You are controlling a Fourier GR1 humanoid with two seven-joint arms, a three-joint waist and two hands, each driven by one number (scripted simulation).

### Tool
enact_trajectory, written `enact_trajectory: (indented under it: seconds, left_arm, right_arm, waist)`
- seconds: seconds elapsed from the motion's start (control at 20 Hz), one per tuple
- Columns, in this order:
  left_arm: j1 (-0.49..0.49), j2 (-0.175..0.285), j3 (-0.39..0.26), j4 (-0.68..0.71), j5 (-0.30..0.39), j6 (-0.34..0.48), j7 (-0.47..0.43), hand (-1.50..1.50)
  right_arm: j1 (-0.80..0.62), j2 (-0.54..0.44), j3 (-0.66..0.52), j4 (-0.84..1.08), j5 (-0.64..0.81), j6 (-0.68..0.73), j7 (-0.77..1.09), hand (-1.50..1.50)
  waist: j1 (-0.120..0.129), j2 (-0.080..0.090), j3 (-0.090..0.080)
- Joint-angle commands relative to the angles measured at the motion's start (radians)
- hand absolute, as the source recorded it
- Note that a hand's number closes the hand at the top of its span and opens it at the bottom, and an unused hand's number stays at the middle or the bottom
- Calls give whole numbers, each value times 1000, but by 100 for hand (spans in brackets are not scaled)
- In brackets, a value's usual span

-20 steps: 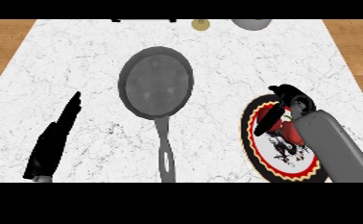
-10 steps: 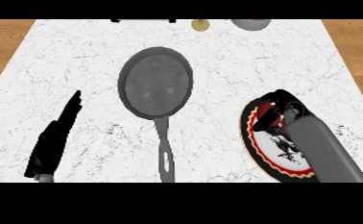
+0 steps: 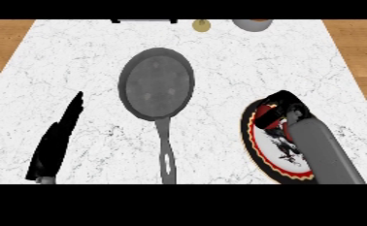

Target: Pick the tomato from the plate and place it in the pan

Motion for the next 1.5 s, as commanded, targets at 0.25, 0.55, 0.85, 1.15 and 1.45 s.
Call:
enact_trajectory:
  seconds: [0.25,0.55,0.85,1.15,1.45]
  left_arm:
    - [-43,4,1,5,9,-32,23,0]
    - [-8,18,22,1,17,-38,-10,0]
    - [-18,-1,-2,14,-9,-23,-6,0]
    - [-59,-17,14,53,-9,-15,-3,0]
    - [-56,-20,2,-4,-31,-11,46,0]
  right_arm:
    - [-114,-132,177,-3,129,240,-323,150]
    - [-194,-208,233,-20,329,24,-579,150]
    - [-292,-193,169,-87,392,-268,-793,150]
    - [-405,-94,152,-91,397,-271,-844,150]
    - [-588,122,120,182,383,-284,-863,150]
  waist:
    - [39,16,12]
    - [31,11,11]
    - [31,12,13]
    - [11,9,10]
    - [34,15,10]
